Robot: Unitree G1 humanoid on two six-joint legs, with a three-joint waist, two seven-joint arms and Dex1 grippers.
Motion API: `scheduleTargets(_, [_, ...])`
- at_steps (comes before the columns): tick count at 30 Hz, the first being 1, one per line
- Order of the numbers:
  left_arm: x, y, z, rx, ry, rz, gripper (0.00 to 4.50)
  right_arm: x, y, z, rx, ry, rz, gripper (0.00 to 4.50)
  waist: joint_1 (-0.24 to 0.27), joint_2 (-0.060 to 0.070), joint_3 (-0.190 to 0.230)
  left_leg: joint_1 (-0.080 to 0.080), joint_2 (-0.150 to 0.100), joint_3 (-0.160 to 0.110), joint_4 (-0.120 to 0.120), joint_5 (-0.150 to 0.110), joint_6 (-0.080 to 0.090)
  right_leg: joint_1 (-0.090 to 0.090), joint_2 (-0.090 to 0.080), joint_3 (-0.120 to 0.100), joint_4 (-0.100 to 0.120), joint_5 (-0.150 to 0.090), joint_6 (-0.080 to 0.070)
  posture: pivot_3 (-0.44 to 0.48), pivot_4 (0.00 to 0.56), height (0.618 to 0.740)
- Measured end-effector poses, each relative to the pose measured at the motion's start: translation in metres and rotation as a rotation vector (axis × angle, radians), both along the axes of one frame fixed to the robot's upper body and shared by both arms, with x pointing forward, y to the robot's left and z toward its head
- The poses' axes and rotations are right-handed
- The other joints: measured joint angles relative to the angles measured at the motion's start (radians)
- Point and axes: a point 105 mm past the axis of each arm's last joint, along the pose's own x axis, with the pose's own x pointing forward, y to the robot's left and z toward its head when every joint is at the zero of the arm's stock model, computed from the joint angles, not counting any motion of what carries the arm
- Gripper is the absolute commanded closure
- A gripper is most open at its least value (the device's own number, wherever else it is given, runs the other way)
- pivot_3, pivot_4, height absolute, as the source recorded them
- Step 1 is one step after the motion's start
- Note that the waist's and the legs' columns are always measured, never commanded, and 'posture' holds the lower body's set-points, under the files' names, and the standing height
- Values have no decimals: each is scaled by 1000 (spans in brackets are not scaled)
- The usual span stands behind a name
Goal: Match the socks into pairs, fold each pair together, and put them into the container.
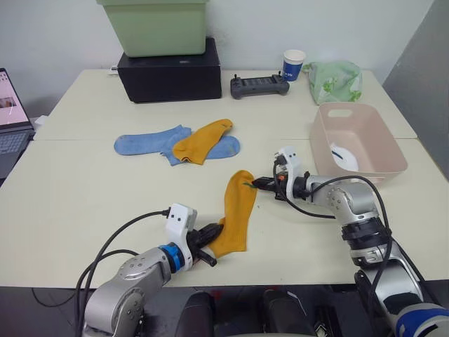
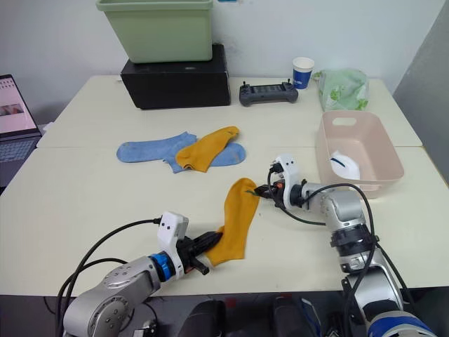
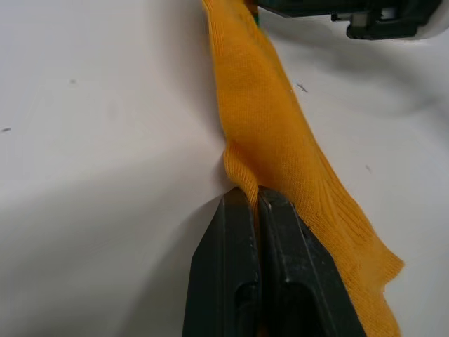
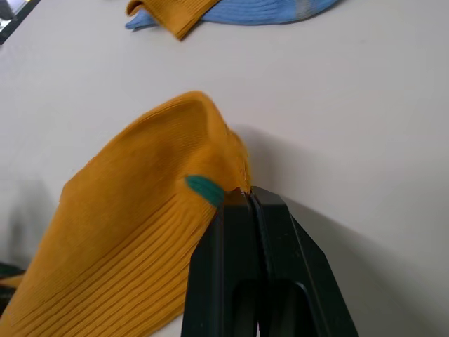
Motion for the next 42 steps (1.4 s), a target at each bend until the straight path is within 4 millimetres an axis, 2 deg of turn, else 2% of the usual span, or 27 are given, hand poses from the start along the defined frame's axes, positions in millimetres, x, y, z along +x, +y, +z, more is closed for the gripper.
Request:
scheduleTargets(3, [-2,1,1,-13,4,13,3220,0,2,1,-4,-14,8,3880,0,0,0,0,0,0,0,0,0,0,0,0,0,0,0,0,150,740])
scheduleTargets(7, [-4,10,5,-11,-3,10,1893,-1,-1,8,15,-41,2,2466,0,0,0,0,0,0,0,0,0,0,0,0,0,0,0,0,150,740])
scheduleTargets(11, [8,49,20,84,-45,23,584,-19,-15,24,-4,-125,74,1030,12,0,0,0,0,-1,0,0,0,0,0,-2,0,0,0,0,150,740])
scheduleTargets(13, [19,58,35,93,-77,-38,584,-39,-19,28,-37,-162,166,1030,18,0,0,0,0,-2,0,0,0,0,1,-3,0,-1,0,0,150,740])
scheduleTargets(15, [34,68,49,120,-119,-77,584,-64,-12,26,-54,-173,304,1030,18,0,0,0,0,-1,0,0,0,0,1,-3,-1,-1,-1,0,150,740])
scheduleTargets(18, [60,68,59,148,-184,-117,584,-93,-3,15,-83,-177,481,1030,18,0,0,0,-2,0,0,0,0,1,1,-4,-1,-1,0,0,150,740])
scheduleTargets(21, [91,47,59,137,-219,-177,584,-114,6,1,-136,-211,665,1030,19,-2,1,-1,-3,1,1,0,0,1,1,-5,-2,-1,0,0,150,740])
scheduleTargets(24, [118,19,57,119,-237,-244,584,-122,13,-8,-153,-245,772,1030,19,-3,1,-2,-4,0,2,0,-1,0,1,-6,-2,0,-1,0,150,740])
scheduleTargets(27, [135,-9,52,127,-246,-313,584,-121,19,-18,-191,-297,852,1030,17,-3,2,-3,-5,1,2,0,-1,-1,2,-6,-1,0,-1,0,150,740])
scheduleTargets(30, [141,-24,42,155,-227,-363,584,-122,25,-32,-241,-347,917,1030,13,-3,2,-3,-4,0,2,1,-1,-2,3,-5,-1,0,-1,0,150,740])
scheduleTargets(31, [141,-25,38,171,-219,-375,963,-121,28,-33,-242,-371,927,1004,11,-3,2,-3,-2,0,2,1,-1,-3,3,-5,-1,0,-1,0,150,740])
scheduleTargets(32, [142,-24,33,186,-208,-380,1158,-118,32,-34,-256,-404,935,1004,8,-3,2,-2,-2,0,2,3,-4,-3,4,-5,0,0,-1,0,150,740])
scheduleTargets(37, [140,-23,30,202,-199,-414,2829,-104,37,-35,-297,-515,925,2726,14,-3,2,-1,-2,-2,1,4,-7,-1,4,-6,2,0,-1,0,150,740])
scheduleTargets(42, [139,-24,28,203,-192,-427,4403,-103,37,-35,-283,-528,916,4453,16,-3,2,0,-2,-1,2,5,-8,-1,3,-6,2,0,-1,0,150,740])
